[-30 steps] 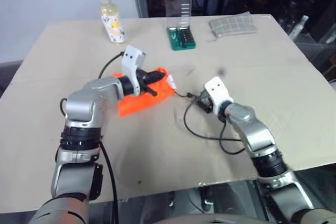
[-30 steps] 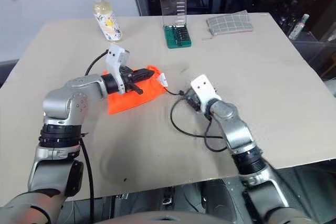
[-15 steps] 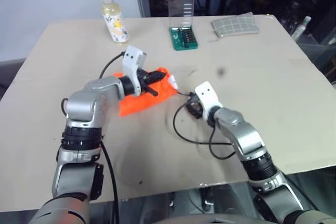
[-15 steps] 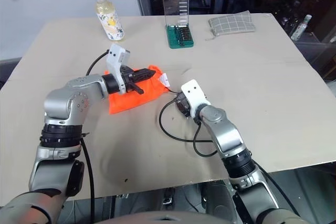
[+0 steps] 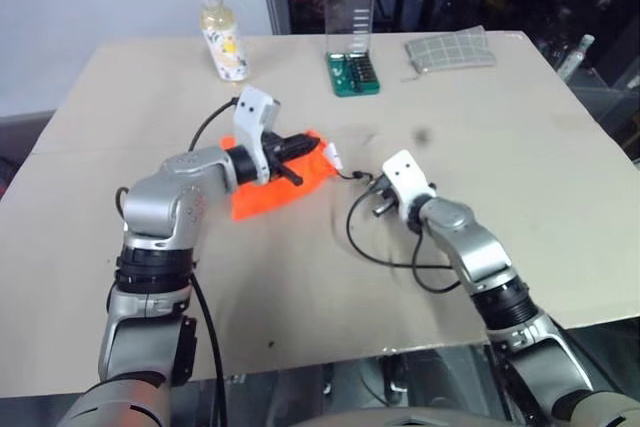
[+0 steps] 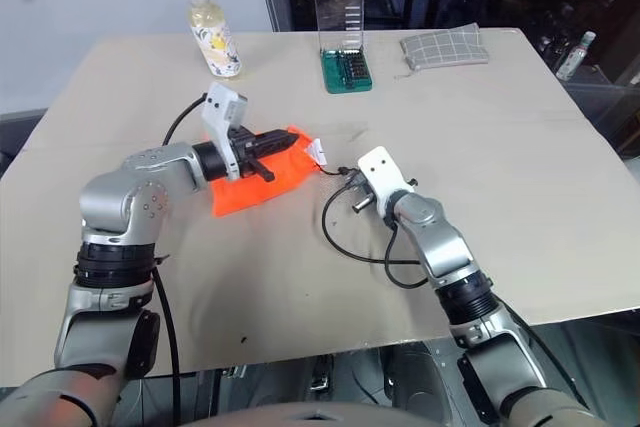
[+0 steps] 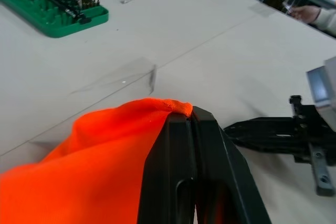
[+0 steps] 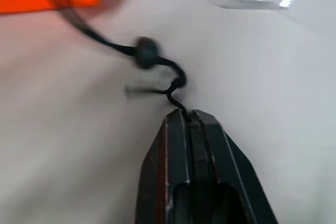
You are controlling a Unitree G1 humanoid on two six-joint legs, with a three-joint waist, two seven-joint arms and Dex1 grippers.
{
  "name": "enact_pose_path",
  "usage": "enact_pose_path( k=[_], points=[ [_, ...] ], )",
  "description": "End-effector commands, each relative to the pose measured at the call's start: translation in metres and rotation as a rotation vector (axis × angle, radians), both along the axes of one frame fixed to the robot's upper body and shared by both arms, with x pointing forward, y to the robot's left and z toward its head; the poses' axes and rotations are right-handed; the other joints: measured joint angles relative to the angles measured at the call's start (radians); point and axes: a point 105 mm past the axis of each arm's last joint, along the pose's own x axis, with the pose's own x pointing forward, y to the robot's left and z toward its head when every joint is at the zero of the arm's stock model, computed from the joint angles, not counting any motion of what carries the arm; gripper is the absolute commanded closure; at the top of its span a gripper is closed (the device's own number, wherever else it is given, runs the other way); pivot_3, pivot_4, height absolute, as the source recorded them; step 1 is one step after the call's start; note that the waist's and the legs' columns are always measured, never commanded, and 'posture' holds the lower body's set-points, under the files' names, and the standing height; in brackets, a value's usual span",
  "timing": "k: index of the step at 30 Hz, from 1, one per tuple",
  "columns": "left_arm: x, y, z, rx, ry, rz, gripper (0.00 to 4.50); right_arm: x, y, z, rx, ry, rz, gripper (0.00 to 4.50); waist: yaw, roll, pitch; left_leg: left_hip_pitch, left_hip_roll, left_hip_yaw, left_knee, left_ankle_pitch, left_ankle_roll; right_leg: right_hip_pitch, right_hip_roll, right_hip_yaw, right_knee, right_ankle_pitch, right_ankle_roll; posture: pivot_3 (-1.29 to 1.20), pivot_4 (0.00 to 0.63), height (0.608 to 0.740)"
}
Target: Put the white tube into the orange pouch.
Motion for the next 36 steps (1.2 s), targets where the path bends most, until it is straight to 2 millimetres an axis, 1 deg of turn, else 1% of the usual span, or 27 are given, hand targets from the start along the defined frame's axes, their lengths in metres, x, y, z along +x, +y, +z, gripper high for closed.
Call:
enact_pose_path(
  k=[1, 2, 4, 6, 7, 11, 12, 15, 17, 21, 25, 26, 27, 28, 29, 30, 32, 33, 34, 36],
  points=[
    [-0.004, -0.001, 0.016, -0.019, -0.064, -0.012, 4.50, 0.008, -0.020, 0.012, 0.007, -0.043, -0.049, 4.48, -0.001, 0.000, 0.000, 0.000, 0.000, 0.000, 0.000, 0.000, 0.000, 0.000, 0.000, 0.000, 0.000, 0.000, 0.000, 0.00, 0.150, 0.740],
    [-0.004, -0.001, 0.016, -0.021, -0.065, -0.010, 4.50, 0.008, -0.020, 0.015, 0.013, -0.055, -0.041, 4.48, -0.003, 0.000, 0.000, 0.000, 0.000, 0.000, 0.000, 0.000, 0.000, 0.000, 0.000, 0.000, -0.001, 0.000, 0.000, 0.00, 0.150, 0.740],
    [-0.002, -0.001, 0.016, -0.025, -0.063, -0.007, 4.50, -0.001, -0.013, 0.016, 0.012, -0.036, 0.029, 4.48, -0.005, 0.000, 0.000, -0.001, 0.000, 0.000, -0.001, 0.000, 0.000, 0.000, 0.001, 0.000, -0.002, 0.001, 0.002, 0.00, 0.150, 0.740],
    [-0.002, -0.002, 0.016, -0.028, -0.062, -0.005, 4.50, -0.009, -0.007, 0.014, 0.062, 0.012, 0.056, 3.96, -0.006, 0.000, 0.000, -0.001, 0.001, 0.000, -0.001, 0.000, 0.000, 0.000, 0.002, 0.000, -0.003, 0.002, 0.004, 0.00, 0.150, 0.740],
    [-0.002, -0.002, 0.016, -0.027, -0.062, -0.004, 4.50, -0.012, -0.004, 0.013, 0.088, 0.030, 0.061, 3.64, -0.006, 0.000, 0.000, -0.001, 0.001, 0.000, -0.002, 0.000, 0.000, -0.001, 0.002, 0.000, -0.003, 0.002, 0.004, 0.00, 0.150, 0.740],
    [-0.002, -0.002, 0.016, -0.025, -0.060, -0.002, 4.50, -0.018, 0.004, 0.018, 0.203, 0.070, 0.041, 1.72, -0.007, 0.001, 0.000, -0.001, 0.002, 0.001, -0.002, 0.000, 0.000, -0.001, 0.002, 0.000, -0.003, 0.002, 0.004, 0.00, 0.150, 0.740],
    [-0.002, -0.002, 0.016, -0.025, -0.060, -0.002, 4.50, -0.020, 0.007, 0.020, 0.231, 0.080, 0.046, 1.30, -0.007, 0.001, 0.000, -0.001, 0.001, 0.001, -0.002, 0.000, 0.000, -0.001, 0.002, 0.000, -0.003, 0.002, 0.004, 0.00, 0.150, 0.740],
    [-0.003, -0.001, 0.015, -0.022, -0.058, -0.003, 4.50, -0.022, 0.011, 0.024, 0.267, 0.090, 0.060, 1.30, -0.004, 0.001, 0.000, -0.001, 0.001, 0.001, -0.002, 0.000, 0.000, -0.001, 0.002, 0.000, -0.003, 0.002, 0.004, 0.00, 0.150, 0.740],
    [-0.003, -0.001, 0.015, -0.021, -0.058, -0.003, 4.50, -0.019, 0.014, 0.023, 0.263, 0.088, 0.059, 1.30, -0.004, 0.001, 0.000, -0.001, 0.001, 0.000, -0.002, 0.000, 0.000, -0.001, 0.002, 0.000, -0.003, 0.002, 0.004, 0.00, 0.150, 0.740],
    [-0.004, 0.000, 0.015, -0.017, -0.059, -0.002, 4.50, -0.005, 0.012, 0.009, 0.253, 0.124, 0.012, 1.30, -0.007, 0.001, 0.001, -0.001, 0.001, 0.001, -0.002, 0.000, 0.000, -0.001, 0.002, 0.000, -0.003, 0.002, 0.003, 0.00, 0.150, 0.740],
    [-0.005, 0.000, 0.015, -0.014, -0.059, 0.003, 4.50, 0.004, 0.011, -0.008, 0.195, 0.154, 0.003, 1.30, -0.008, 0.001, 0.000, -0.001, 0.001, 0.001, -0.002, 0.000, 0.000, -0.001, 0.002, 0.000, -0.003, 0.002, 0.004, 0.00, 0.150, 0.740],
    [-0.005, 0.000, 0.015, -0.012, -0.059, 0.004, 4.50, 0.005, 0.012, -0.010, 0.190, 0.158, 0.008, 1.81, -0.008, 0.001, 0.000, 0.000, 0.001, 0.001, -0.002, 0.000, 0.000, -0.001, 0.002, 0.000, -0.003, 0.002, 0.004, 0.00, 0.150, 0.740],
    [-0.005, 0.000, 0.015, -0.012, -0.059, 0.004, 4.50, 0.005, 0.013, -0.011, 0.186, 0.157, 0.013, 2.00, -0.009, 0.001, 0.000, 0.000, 0.001, 0.001, -0.002, 0.000, 0.000, 0.000, 0.002, 0.000, -0.003, 0.002, 0.004, 0.00, 0.150, 0.740],
    [-0.005, 0.001, 0.015, -0.012, -0.059, 0.006, 4.50, 0.004, 0.014, -0.013, 0.165, 0.156, 0.029, 2.88, -0.009, 0.001, 0.000, 0.000, 0.001, 0.001, -0.002, 0.000, 0.000, 0.000, 0.002, 0.000, -0.003, 0.002, 0.003, 0.00, 0.150, 0.740],
    [-0.006, 0.001, 0.015, -0.013, -0.059, 0.008, 4.50, 0.004, 0.014, -0.014, 0.152, 0.152, 0.038, 3.04, -0.009, 0.001, 0.000, 0.000, 0.001, 0.001, -0.002, 0.000, 0.000, 0.000, 0.002, 0.000, -0.003, 0.001, 0.002, 0.00, 0.150, 0.740],
    [-0.006, 0.001, 0.015, -0.016, -0.058, 0.009, 4.50, 0.002, 0.013, -0.013, 0.138, 0.148, 0.052, 3.37, -0.009, 0.001, 0.000, 0.000, 0.001, 0.001, -0.002, 0.000, 0.000, 0.000, 0.002, 0.000, -0.003, 0.001, 0.001, 0.00, 0.150, 0.740],
    [-0.006, 0.001, 0.015, -0.020, -0.057, 0.011, 4.50, 0.001, 0.012, -0.012, 0.127, 0.143, 0.065, 4.26, -0.009, 0.001, 0.000, 0.000, 0.001, 0.001, -0.002, 0.000, 0.000, 0.000, 0.002, 0.000, -0.003, 0.001, 0.001, 0.00, 0.150, 0.740],
    [-0.006, 0.000, 0.015, -0.021, -0.057, 0.010, 4.50, 0.000, 0.011, -0.012, 0.114, 0.136, 0.071, 4.49, -0.009, 0.001, 0.000, 0.000, 0.002, 0.001, -0.002, 0.000, 0.000, 0.000, 0.002, 0.000, -0.003, 0.001, 0.001, 0.00, 0.150, 0.740],
    [-0.006, 0.000, 0.014, -0.020, -0.057, 0.009, 4.50, -0.001, 0.009, -0.011, 0.104, 0.131, 0.075, 4.49, -0.009, 0.001, 0.000, 0.000, 0.002, 0.001, -0.002, 0.000, 0.000, 0.000, 0.002, 0.000, -0.003, 0.001, 0.002, 0.00, 0.150, 0.740],
    [-0.009, -0.006, 0.017, -0.050, -0.063, -0.010, 4.50, 0.001, 0.004, 0.003, 0.084, 0.067, 0.095, 4.49, -0.008, 0.001, 0.000, 0.000, 0.002, 0.001, -0.002, 0.000, 0.000, 0.000, 0.002, 0.000, -0.003, 0.002, 0.004, 0.00, 0.150, 0.740]
  ],
)
